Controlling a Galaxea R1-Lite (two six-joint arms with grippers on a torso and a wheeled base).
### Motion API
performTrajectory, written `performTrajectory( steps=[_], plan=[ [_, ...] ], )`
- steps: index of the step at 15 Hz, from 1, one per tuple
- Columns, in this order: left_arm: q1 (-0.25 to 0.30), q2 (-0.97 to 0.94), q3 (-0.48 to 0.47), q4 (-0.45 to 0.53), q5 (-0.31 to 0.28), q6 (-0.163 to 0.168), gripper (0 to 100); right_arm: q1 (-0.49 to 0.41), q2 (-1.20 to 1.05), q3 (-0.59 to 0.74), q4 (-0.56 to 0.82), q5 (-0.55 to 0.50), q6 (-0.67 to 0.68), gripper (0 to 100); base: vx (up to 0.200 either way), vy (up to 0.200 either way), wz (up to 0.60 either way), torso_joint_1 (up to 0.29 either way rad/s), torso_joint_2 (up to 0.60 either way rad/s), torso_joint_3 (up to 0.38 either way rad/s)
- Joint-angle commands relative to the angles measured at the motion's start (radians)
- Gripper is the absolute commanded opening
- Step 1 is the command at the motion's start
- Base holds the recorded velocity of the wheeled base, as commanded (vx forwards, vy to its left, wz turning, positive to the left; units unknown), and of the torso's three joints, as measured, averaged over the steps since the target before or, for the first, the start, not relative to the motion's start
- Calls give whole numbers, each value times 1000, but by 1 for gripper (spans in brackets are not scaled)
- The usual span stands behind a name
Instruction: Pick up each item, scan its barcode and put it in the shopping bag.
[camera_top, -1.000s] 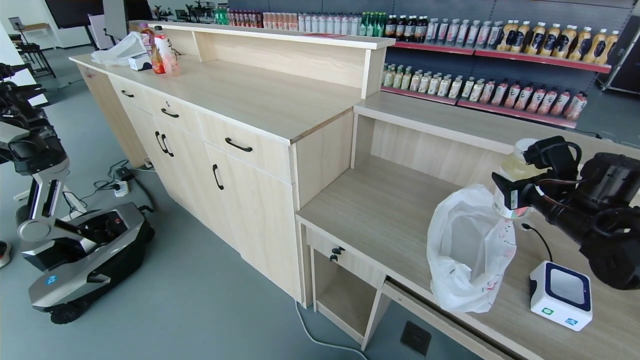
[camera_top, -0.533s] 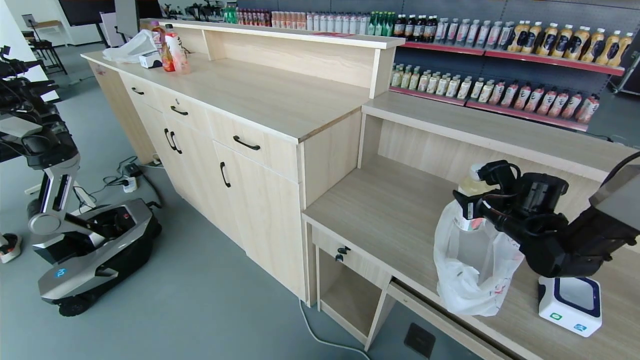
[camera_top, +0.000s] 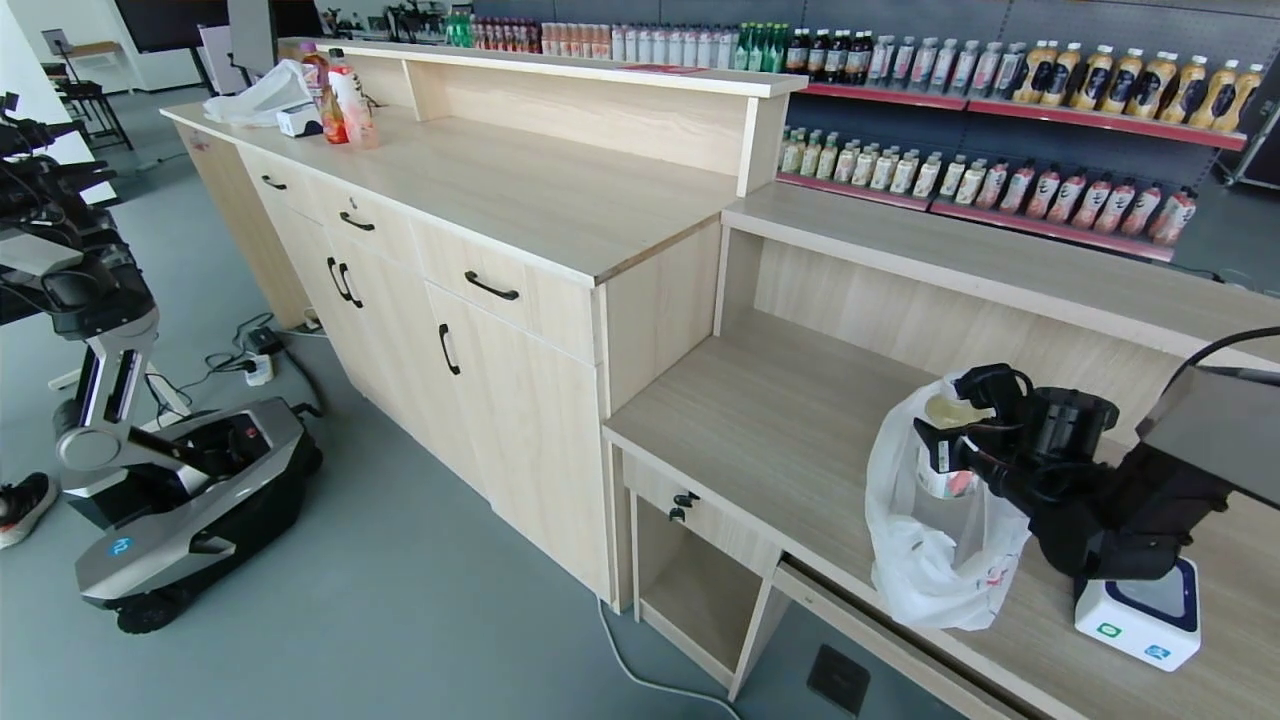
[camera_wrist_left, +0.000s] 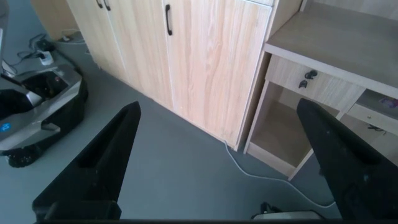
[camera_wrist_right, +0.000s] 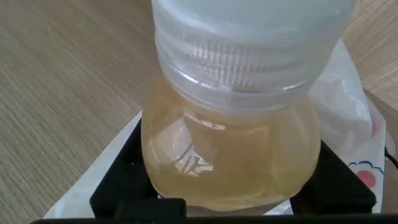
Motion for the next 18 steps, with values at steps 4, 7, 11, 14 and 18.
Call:
performTrajectory(
  steps=[4,7,11,14,18],
  plan=[
    [0,0,0,-1,0,0,100,-24,63,-33,-1,76,22,0,0,0,0,0,0,0],
    [0,0,0,-1,0,0,100,-24,75,-51,-1,85,22,0,0,0,0,0,0,0],
    [0,0,0,-1,0,0,100,-24,72,-48,-1,86,14,0,0,0,0,0,0,0],
    [0,0,0,-1,0,0,100,-24,51,-33,6,86,16,100,0,0,0,0,0,0],
    [0,0,0,1,0,0,100,-24,-158,108,50,88,11,100,0,0,0,0,0,0]
  ],
)
